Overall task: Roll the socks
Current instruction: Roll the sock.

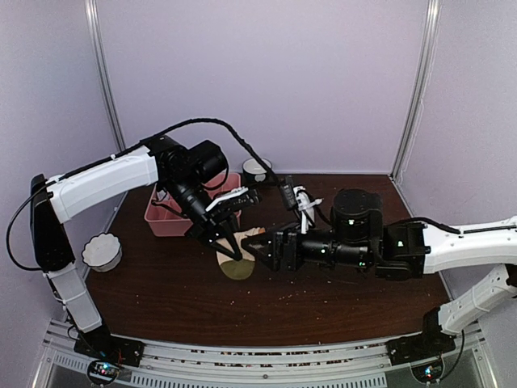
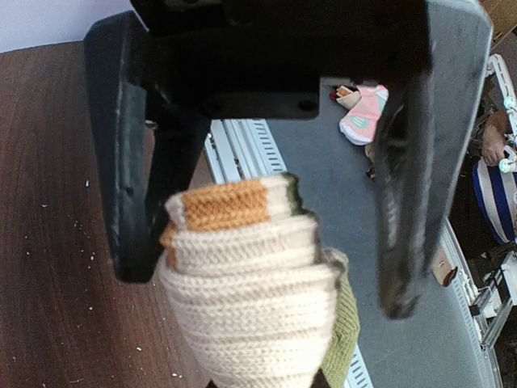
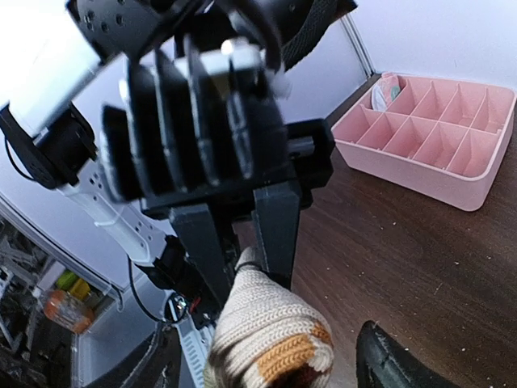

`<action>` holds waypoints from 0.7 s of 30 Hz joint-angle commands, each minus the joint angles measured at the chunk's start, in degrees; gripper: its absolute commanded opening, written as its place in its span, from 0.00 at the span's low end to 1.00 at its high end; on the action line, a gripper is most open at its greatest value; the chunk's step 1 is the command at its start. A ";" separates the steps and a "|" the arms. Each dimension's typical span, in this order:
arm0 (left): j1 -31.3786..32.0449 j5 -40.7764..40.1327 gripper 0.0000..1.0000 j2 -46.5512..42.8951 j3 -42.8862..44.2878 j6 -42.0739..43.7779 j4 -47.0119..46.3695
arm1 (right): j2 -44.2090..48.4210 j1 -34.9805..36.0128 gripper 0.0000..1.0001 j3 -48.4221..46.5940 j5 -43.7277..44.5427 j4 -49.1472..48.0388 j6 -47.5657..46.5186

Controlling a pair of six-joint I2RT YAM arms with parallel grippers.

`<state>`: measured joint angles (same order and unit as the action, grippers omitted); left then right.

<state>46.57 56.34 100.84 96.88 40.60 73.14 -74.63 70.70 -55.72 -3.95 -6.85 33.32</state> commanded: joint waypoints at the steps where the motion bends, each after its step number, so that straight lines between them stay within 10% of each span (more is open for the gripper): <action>1: 0.17 0.63 0.00 0.41 0.13 0.41 -0.13 | -1.98 0.21 0.65 -4.50 -1.86 5.33 -5.33; 6: 0.19 -0.07 0.00 0.24 -0.07 1.27 0.30 | -3.42 -0.05 0.36 -5.31 -3.20 4.88 -4.50; 9: 0.19 -1.13 0.00 -0.09 -0.07 1.90 0.28 | -3.74 -0.27 0.01 -4.95 -4.08 4.19 -3.53; 16: 0.19 -6.57 0.51 -3.37 -0.24 -0.60 -4.14 | -2.35 -0.72 0.00 -1.94 -0.30 2.40 -1.66; 21: 0.19 -7.95 0.58 -5.41 -1.38 -3.99 -8.45 | -0.46 -1.59 0.00 0.57 4.14 -1.68 -1.73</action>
<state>46.57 50.48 98.41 96.25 39.29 69.52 -77.34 70.06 -56.53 -4.40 -4.23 31.44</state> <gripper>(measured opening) 0.569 0.087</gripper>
